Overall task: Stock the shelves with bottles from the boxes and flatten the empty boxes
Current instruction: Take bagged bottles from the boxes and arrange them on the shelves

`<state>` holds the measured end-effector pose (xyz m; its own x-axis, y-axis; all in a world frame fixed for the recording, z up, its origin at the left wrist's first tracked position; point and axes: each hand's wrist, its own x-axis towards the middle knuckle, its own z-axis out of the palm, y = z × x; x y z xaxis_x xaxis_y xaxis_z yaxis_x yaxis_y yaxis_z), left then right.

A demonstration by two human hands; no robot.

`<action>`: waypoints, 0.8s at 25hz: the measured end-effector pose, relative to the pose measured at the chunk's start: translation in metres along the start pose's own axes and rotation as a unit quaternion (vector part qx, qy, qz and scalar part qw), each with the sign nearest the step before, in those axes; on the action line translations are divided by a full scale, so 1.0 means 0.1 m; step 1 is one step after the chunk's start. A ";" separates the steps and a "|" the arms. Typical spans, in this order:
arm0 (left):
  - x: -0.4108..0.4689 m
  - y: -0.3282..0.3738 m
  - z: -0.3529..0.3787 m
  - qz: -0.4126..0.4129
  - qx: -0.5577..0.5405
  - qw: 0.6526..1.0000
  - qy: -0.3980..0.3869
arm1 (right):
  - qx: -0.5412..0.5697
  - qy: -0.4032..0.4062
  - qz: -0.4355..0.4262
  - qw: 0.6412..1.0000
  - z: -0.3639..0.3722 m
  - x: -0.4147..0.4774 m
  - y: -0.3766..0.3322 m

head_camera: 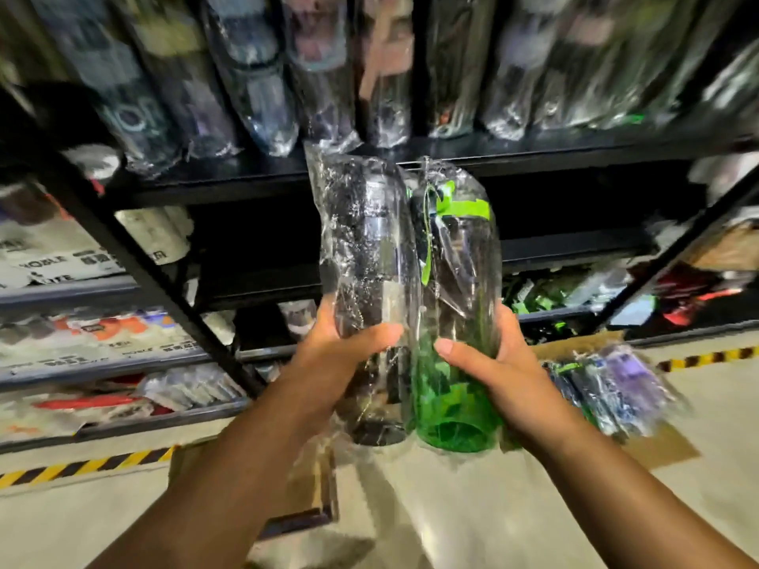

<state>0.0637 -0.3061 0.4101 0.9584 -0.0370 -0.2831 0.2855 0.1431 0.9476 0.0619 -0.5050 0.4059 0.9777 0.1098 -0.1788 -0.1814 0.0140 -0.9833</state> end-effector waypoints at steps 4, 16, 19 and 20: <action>0.19 0.40 0.93 0.044 0.029 0.998 -0.030 | -0.012 0.057 -0.046 0.997 -0.85 -0.02 -0.42; 1.71 0.89 2.34 0.071 0.074 0.983 -0.153 | -0.023 0.175 -0.055 0.983 -2.39 0.91 -1.05; 2.19 1.02 2.62 0.066 0.071 0.974 -0.205 | -0.031 0.221 -0.045 0.974 -2.76 1.28 -1.11; 2.33 1.08 2.72 0.067 0.065 0.971 -0.219 | -0.041 0.238 -0.046 0.969 -2.89 1.39 -1.15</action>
<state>0.3194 -0.5684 0.4862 0.8893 -0.4477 -0.0931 0.1291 0.0505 0.9903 0.2488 -0.7784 0.4844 0.9308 -0.3596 -0.0656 -0.1004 -0.0788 -0.9918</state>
